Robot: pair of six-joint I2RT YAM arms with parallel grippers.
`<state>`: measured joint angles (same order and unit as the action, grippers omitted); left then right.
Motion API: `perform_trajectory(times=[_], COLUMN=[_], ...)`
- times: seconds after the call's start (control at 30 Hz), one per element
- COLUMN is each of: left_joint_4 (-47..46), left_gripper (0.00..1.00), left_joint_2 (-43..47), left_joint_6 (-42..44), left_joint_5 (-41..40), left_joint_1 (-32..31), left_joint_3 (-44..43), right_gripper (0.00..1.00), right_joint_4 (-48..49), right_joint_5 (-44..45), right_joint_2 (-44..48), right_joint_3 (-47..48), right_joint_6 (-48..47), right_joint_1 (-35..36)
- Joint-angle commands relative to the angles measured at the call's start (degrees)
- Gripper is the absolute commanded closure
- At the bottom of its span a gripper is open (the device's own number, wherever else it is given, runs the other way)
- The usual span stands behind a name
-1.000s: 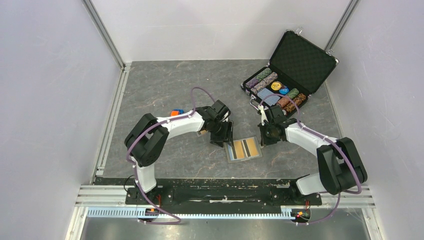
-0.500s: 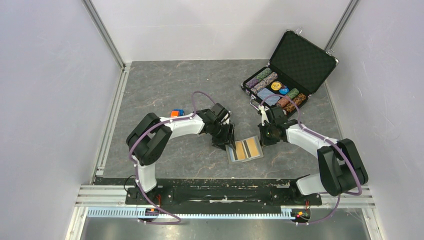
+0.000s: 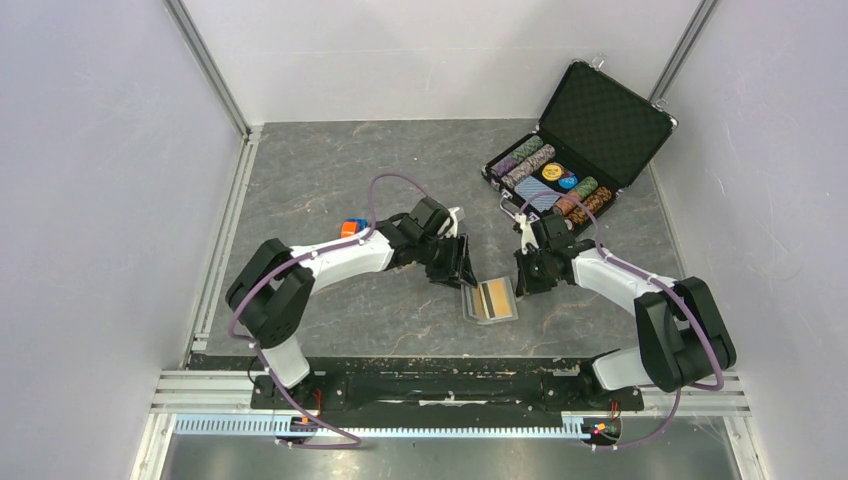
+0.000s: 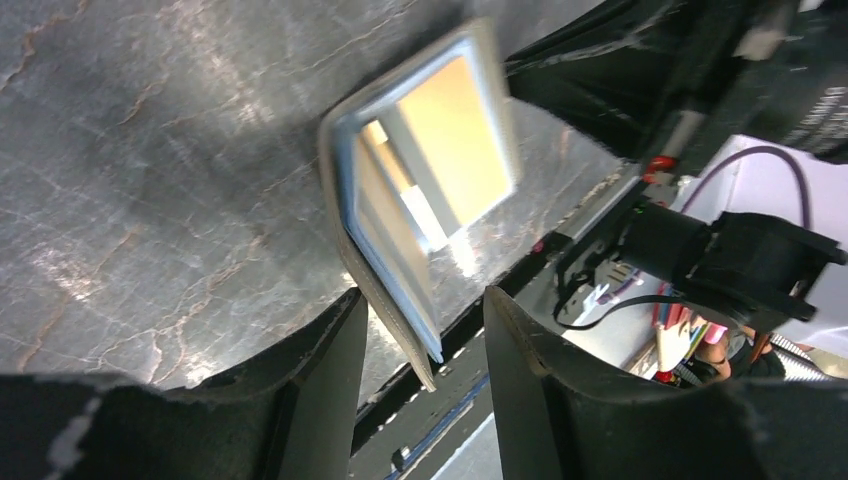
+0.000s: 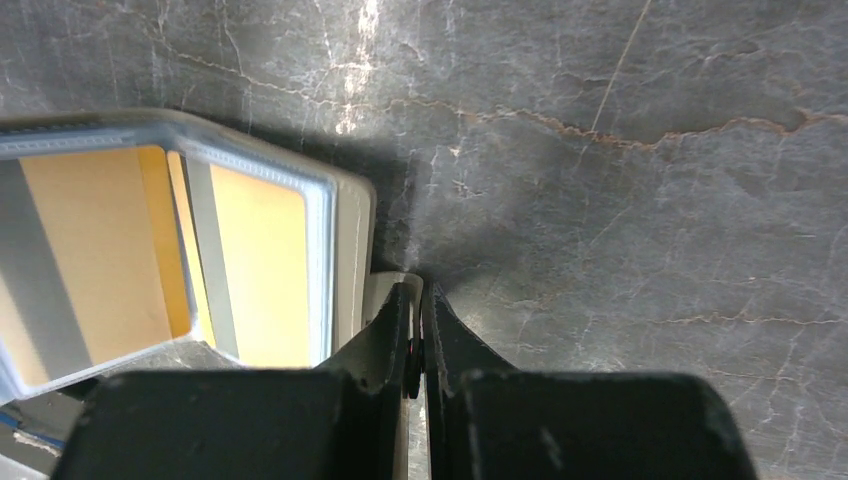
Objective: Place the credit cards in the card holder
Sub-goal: Close the card holder at the center of the board.
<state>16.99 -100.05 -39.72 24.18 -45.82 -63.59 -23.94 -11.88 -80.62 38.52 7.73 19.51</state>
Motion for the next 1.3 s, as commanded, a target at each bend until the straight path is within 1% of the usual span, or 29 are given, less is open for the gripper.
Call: perform_trajectory(times=[0.0,0.17,0.37,0.5,0.6,0.73,0.9,1.03,1.13,1.17,1.27], left_joint_4=[-4.1,-5.6,-7.9,-7.3,-5.3,-2.8,0.2,5.2,9.3,10.5,13.1], left_gripper=[0.48,0.48,0.48,0.49,0.49,0.57,0.80,0.92,0.97,0.98,0.98], left_joint_2=[3.2,-0.5,-5.3,-8.0,-9.4,-10.6,-12.4,-13.9,-15.1,-15.5,-16.9], left_joint_6=[-3.7,-4.2,-4.8,-4.5,-3.6,-2.0,-0.1,2.8,5.4,6.2,7.7], left_joint_5=[1.8,4.7,7.8,8.7,8.0,6.5,5.5,2.7,0.2,-0.6,-2.1], left_joint_1=[-0.5,-1.5,-3.3,-3.5,-3.5,-3.6,-3.8,-4.6,-5.5,-5.8,-6.8], left_joint_3=[-2.0,-4.0,-5.8,-6.8,-6.8,-6.7,-7.7,-9.8,-11.7,-12.3,-13.7], right_gripper=[1.00,1.00,1.00,1.00,1.00,1.00,0.98,0.94,0.89,0.84,0.74], right_joint_4=[-2.2,-2.0,1.0,4.3,5.4,4.7,4.2,4.2,4.5,4.6,5.9], right_joint_5=[-2.6,-5.0,-11.8,-15.6,-16.5,-15.8,-16.2,-17.1,-18.3,-18.6,-20.1], right_joint_2=[0.0,0.2,1.3,2.2,3.1,3.8,3.8,4.1,4.3,4.4,4.9], right_joint_3=[-0.6,-1.4,-4.2,-7.2,-8.1,-7.6,-6.6,-5.6,-4.9,-4.8,-5.0], right_joint_6=[0.2,0.5,4.5,8.4,9.9,9.8,9.5,9.2,9.1,9.1,9.3], right_joint_1=[0.4,0.6,1.1,1.4,1.4,1.4,1.4,1.4,1.4,1.4,1.4])
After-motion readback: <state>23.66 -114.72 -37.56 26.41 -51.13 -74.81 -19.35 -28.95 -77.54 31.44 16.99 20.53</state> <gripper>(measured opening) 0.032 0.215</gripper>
